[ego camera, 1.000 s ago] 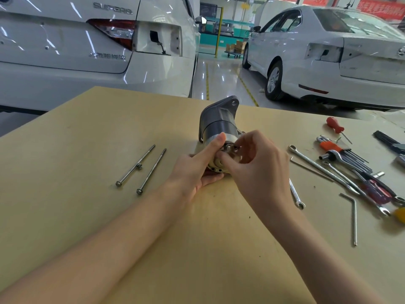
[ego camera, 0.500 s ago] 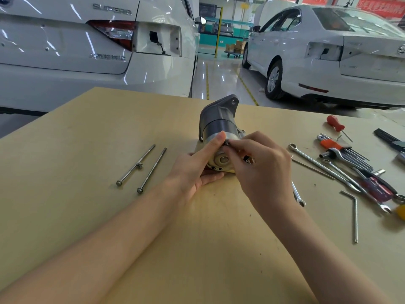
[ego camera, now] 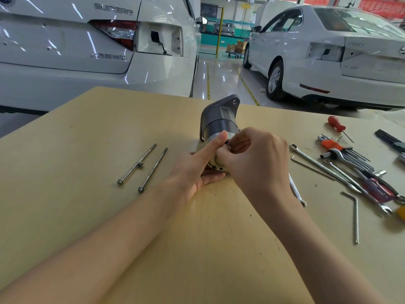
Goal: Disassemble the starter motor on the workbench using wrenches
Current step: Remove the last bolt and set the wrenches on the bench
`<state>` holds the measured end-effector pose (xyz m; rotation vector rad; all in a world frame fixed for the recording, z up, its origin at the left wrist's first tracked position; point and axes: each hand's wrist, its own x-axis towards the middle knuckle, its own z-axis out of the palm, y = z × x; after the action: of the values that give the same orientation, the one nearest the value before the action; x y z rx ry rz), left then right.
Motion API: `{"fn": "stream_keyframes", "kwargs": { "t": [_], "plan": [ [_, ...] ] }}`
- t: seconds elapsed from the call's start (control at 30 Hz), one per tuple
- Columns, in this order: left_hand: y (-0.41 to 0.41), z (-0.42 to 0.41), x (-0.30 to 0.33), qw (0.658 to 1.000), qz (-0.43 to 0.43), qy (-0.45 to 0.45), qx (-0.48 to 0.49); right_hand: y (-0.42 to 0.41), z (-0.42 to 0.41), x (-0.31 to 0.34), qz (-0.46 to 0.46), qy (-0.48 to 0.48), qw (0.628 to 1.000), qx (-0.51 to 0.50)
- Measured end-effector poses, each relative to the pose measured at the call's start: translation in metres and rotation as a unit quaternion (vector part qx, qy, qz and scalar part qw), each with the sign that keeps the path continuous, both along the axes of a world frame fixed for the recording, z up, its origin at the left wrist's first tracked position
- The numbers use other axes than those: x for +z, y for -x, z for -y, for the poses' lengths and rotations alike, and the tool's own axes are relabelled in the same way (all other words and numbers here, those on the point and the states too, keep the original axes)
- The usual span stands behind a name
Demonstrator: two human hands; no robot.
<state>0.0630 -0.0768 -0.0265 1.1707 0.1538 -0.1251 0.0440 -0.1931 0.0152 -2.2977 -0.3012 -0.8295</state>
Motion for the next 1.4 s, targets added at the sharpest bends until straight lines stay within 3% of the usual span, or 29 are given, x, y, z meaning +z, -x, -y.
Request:
{"fn": "stream_keyframes", "kwargs": {
  "t": [0.17,0.4,0.9,1.1,1.4],
  "plan": [
    [0.0,-0.001,0.0,1.0,-0.003,-0.004,-0.005,0.002,0.004,0.001,0.007,-0.011,1.0,0.018],
    [0.001,-0.001,0.0,1.0,0.0,-0.012,-0.01,0.006,-0.001,-0.007,0.081,0.055,0.995,0.023],
    [0.0,-0.004,0.001,0.999,0.008,-0.013,-0.03,-0.002,0.006,-0.02,0.125,-0.09,0.982,0.106],
    [-0.001,-0.005,-0.002,0.999,0.022,-0.015,-0.042,-0.004,0.002,-0.021,0.179,-0.019,0.972,0.151],
    [0.001,-0.005,0.001,0.999,0.013,-0.022,-0.039,-0.007,0.013,-0.024,0.184,-0.025,0.971,0.153]
  ]
}}
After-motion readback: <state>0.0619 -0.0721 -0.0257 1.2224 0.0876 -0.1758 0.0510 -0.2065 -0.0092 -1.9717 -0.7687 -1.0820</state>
